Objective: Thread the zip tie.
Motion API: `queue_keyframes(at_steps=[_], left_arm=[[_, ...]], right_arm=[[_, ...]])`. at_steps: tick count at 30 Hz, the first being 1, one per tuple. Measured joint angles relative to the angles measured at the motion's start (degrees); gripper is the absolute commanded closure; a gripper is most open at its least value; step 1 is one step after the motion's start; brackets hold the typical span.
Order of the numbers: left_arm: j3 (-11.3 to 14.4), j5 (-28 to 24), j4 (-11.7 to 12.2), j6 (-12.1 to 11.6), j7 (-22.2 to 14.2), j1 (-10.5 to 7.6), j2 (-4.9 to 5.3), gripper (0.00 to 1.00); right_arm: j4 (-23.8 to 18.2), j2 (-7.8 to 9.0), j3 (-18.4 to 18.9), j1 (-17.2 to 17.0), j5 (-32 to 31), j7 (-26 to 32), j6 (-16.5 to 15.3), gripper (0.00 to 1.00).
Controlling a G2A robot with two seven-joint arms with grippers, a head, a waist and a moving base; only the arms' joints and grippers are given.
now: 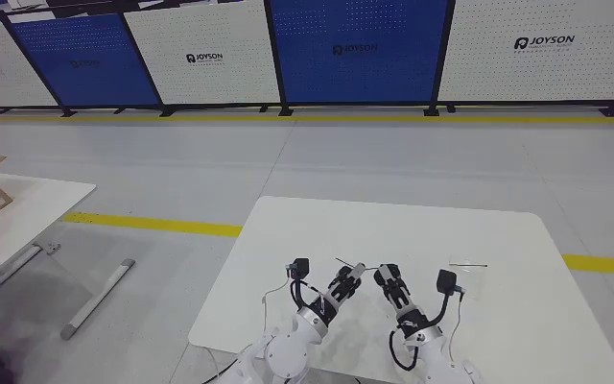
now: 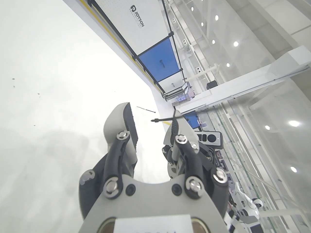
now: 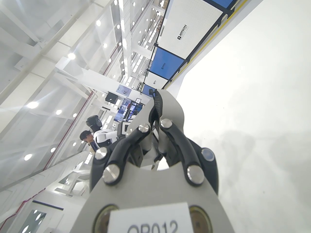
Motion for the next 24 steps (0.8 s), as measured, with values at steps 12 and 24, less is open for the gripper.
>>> queue_keyframes(at_steps=[12, 24], left_arm=[[-0.7, 0.1, -0.5, -0.2, 1.4, 0.13, -0.04, 0.69], [-0.6, 0.8, -0.9, -0.4, 1.4, 0.61, -0.06, 1.00]], right_arm=[[-0.6, 0.12, 0.7, -0.8, -1.6, -1.3, 0.9, 1.00], [-1.0, 0.10, 0.4, -1.1, -2.3, -1.4, 0.9, 1.00]])
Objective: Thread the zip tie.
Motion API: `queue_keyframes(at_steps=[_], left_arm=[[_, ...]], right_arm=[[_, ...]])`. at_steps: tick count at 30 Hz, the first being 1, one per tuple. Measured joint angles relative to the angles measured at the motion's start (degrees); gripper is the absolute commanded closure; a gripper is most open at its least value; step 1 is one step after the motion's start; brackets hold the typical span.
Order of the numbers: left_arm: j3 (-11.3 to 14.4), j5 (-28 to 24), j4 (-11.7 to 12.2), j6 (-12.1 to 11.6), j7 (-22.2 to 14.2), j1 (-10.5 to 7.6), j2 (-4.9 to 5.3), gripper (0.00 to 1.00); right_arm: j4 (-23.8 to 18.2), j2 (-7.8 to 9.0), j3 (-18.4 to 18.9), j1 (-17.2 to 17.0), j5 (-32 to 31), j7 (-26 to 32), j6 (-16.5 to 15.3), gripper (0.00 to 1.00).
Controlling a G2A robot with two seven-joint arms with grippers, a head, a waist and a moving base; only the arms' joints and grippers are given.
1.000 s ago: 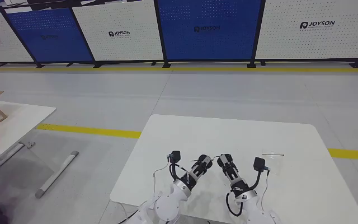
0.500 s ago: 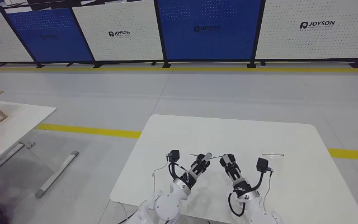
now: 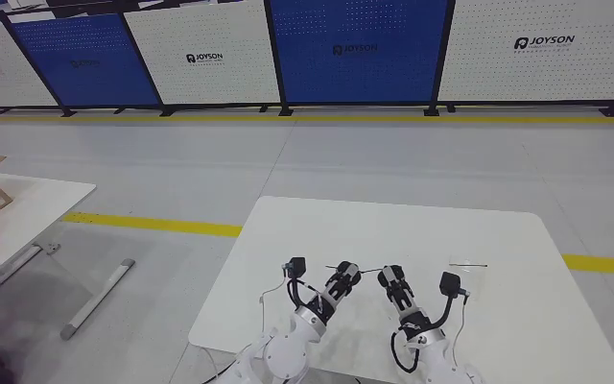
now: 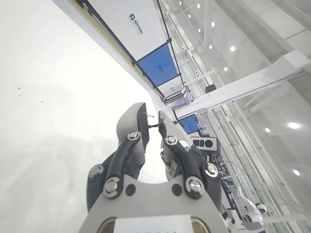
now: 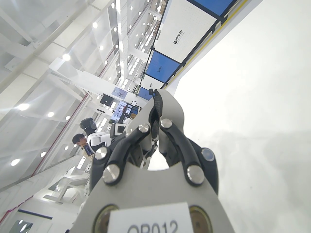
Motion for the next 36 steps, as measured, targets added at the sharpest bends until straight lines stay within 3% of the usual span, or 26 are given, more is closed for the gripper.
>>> queue_keyframes(at_steps=[25, 26, 27, 30, 36], left_arm=[[0.4, -0.1, 0.1, -1.0, -1.3, 0.00, -0.11, 1.00], [0.3, -0.2, 0.2, -0.9, -1.4, -0.01, -0.10, 0.78], [0.3, -0.2, 0.2, -0.8, -1.5, -0.03, -0.10, 0.65], [0.3, -0.1, 0.3, -0.5, -1.6, -0.11, -0.11, 0.58], [0.1, 0.2, 0.3, -0.7, -0.8, 0.10, -0.10, 0.61]], right_arm=[[1.0, -0.25, -1.0, 0.9, 0.1, 0.9, 0.2, 1.00], [1.0, -0.25, -1.0, 0.9, 0.1, 0.9, 0.2, 1.00], [1.0, -0.25, -1.0, 0.9, 0.0, 0.9, 0.2, 1.00], [0.9, -0.25, -0.9, 0.8, -0.3, 0.6, 0.4, 1.00], [0.6, -0.19, -0.6, 0.4, -1.0, 0.1, 1.1, 1.00]])
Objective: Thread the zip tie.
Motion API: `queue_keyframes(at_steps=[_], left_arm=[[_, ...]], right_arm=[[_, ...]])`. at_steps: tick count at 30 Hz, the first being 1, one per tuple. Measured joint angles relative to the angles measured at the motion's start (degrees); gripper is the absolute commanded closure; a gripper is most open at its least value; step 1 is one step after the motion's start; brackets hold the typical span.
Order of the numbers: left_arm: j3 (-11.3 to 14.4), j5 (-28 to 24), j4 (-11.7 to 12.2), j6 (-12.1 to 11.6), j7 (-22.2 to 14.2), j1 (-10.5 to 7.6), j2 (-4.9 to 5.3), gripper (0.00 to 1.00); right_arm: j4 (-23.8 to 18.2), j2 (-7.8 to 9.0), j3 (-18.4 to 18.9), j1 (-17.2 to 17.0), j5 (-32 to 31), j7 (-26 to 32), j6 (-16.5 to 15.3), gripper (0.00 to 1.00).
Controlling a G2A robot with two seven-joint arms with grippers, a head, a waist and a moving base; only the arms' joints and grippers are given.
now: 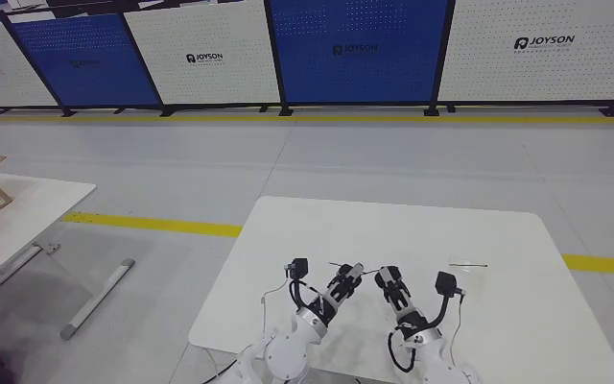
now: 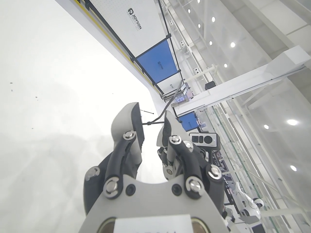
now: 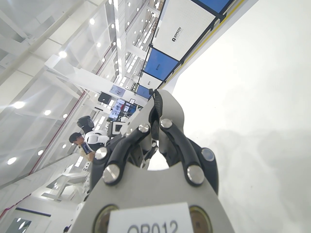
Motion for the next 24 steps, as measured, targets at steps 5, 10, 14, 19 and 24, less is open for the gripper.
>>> queue_keyframes(at_steps=[5, 10, 14, 19, 24], left_arm=[[-0.3, 0.3, -0.1, 0.0, 0.5, 0.21, 0.03, 0.71], [-0.4, 0.4, -0.2, 0.0, 0.6, 0.28, 0.03, 0.76], [-0.4, 0.6, -0.3, 0.2, 0.8, 0.29, 0.01, 0.81], [-0.3, 0.4, 0.1, 0.6, 0.6, -0.04, -0.05, 0.94], [-0.2, 0.4, 0.2, 0.9, 0.4, -0.23, -0.11, 1.00]], right_arm=[[0.1, 0.02, 0.2, -0.1, -0.4, -0.1, 0.5, 1.00], [0.0, 0.04, 0.3, -0.1, -1.0, -0.3, 0.9, 1.00], [-0.1, 0.05, 0.3, -0.2, -1.6, -0.2, 1.3, 1.00], [0.0, 0.05, 0.3, -0.2, -1.7, -0.1, 1.2, 1.00], [-0.2, 0.07, 0.3, -0.2, -1.9, 0.1, 1.2, 1.00]])
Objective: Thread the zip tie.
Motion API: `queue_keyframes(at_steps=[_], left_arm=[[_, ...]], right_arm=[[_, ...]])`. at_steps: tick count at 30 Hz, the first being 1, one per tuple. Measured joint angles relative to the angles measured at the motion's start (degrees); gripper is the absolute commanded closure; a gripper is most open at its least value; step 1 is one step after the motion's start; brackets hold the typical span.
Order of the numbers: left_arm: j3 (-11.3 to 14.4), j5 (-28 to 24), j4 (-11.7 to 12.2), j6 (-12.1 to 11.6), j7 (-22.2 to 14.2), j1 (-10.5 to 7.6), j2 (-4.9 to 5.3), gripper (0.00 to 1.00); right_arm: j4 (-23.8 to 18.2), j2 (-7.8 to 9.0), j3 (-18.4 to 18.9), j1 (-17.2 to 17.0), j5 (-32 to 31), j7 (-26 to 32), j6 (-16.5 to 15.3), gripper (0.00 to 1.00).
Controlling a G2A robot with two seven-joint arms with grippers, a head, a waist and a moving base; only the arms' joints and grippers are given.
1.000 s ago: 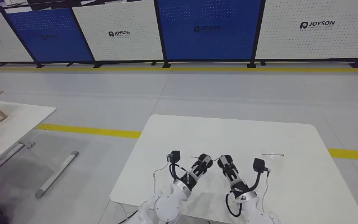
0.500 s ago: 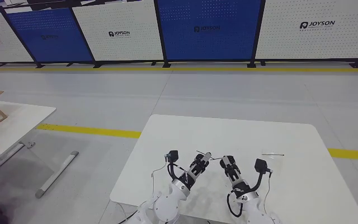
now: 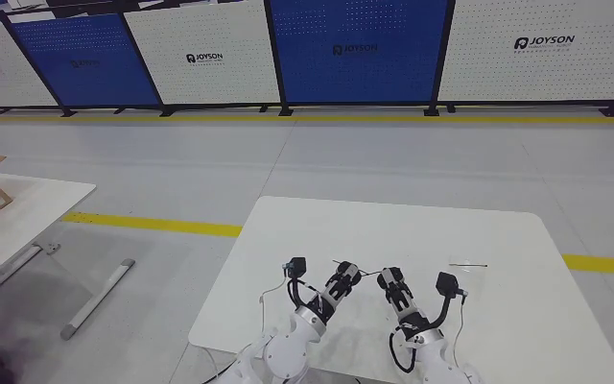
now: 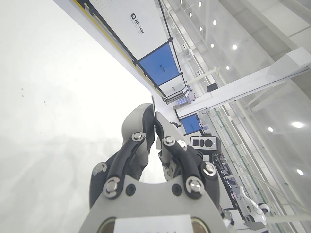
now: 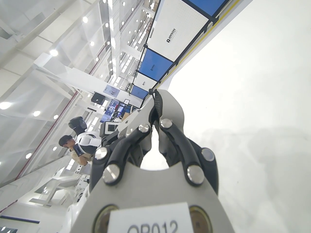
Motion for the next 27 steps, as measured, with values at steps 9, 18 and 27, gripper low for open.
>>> queue_keyframes(at_steps=[9, 18, 27], left_arm=[[0.3, -0.5, 0.2, 0.4, -0.1, -0.25, -0.14, 1.00], [-0.7, -3.0, -0.8, 1.6, 1.6, 0.19, -0.30, 1.00], [-1.3, -8.1, -2.9, 2.7, 0.4, 0.61, -0.50, 1.00]], right_arm=[[-0.4, 0.09, 0.0, 0.0, 0.3, 1.8, -0.8, 0.00], [-0.3, 0.46, 0.2, -0.6, -1.2, 3.5, -3.8, 0.00], [0.2, 0.89, 3.1, -2.6, 1.8, 1.1, -8.1, 0.00]])
